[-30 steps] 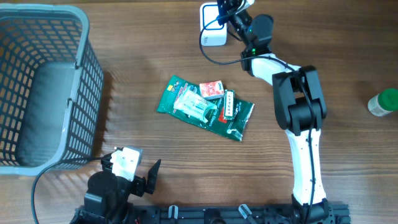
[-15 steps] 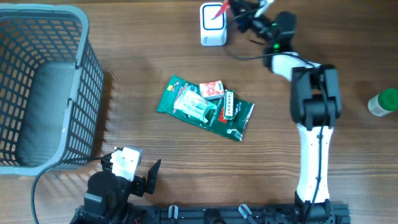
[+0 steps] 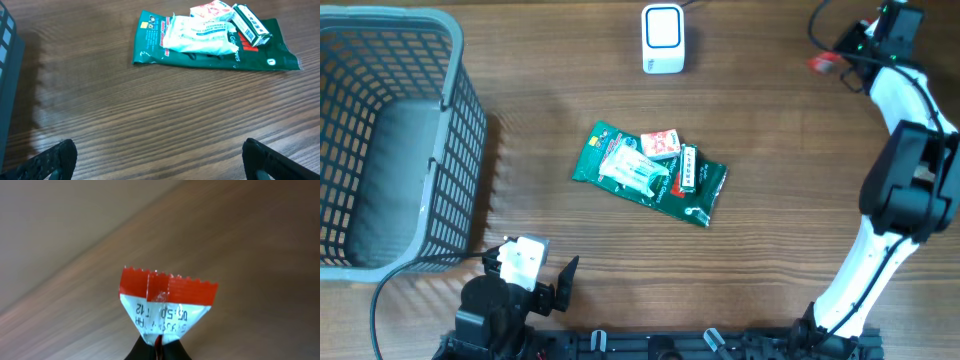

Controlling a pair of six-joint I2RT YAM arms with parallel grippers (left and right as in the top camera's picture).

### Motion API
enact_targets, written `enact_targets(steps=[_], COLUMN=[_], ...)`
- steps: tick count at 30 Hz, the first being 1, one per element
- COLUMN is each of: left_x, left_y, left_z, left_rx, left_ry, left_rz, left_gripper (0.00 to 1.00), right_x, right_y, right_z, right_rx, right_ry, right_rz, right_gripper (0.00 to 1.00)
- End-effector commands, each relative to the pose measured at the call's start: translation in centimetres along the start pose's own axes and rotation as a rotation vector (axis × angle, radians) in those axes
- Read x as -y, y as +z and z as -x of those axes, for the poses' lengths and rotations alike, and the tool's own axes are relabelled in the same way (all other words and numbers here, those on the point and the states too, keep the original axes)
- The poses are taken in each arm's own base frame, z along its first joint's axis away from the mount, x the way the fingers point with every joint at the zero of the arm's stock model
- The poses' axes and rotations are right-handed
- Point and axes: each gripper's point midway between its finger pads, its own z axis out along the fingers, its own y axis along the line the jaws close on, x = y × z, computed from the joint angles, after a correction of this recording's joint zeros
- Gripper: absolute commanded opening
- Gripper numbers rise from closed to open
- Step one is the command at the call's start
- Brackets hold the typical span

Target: Scan the item barcode

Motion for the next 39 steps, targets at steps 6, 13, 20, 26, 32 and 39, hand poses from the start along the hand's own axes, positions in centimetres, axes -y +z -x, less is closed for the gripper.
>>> enact_targets(steps=[6, 13, 20, 26, 32, 39], left_x=[0.1, 0.1, 0.1, 0.1, 0.1, 0.1], left_y=[0.0, 0.0, 0.0, 0.0, 0.0, 0.0], left_z=[0.0, 0.0, 0.0, 0.0, 0.0, 0.0], left_rx=[0.002, 0.002, 0.002, 0.002, 0.003, 0.002], left_ry=[0.012, 0.012, 0.012, 0.012, 0.012, 0.012], left_rz=[-0.005, -0.005, -0.005, -0.005, -0.005, -0.005], left_gripper=[1.00, 1.00, 1.00, 1.00, 1.00, 1.00], right_x=[16.0, 5.4, -18.6, -16.4, -13.7, -13.1], right_y=[-8.6, -7.3, -18.6, -23.1, -22.2, -21.7], right_z=[4.1, 1.1, -15.7, -29.6, -35.3, -35.1], right_rx=[0.173, -0.038, -0.756, -1.007, -0.891, -0.868], right_ry=[-0.041, -0.159, -0.137, -0.503, -0.668, -0.666], right_rz=[-0.887, -0.407, 0.709, 0.375, 0.110, 0.075], right_gripper=[0.33, 1.00, 1.00, 1.00, 0.98, 0.31])
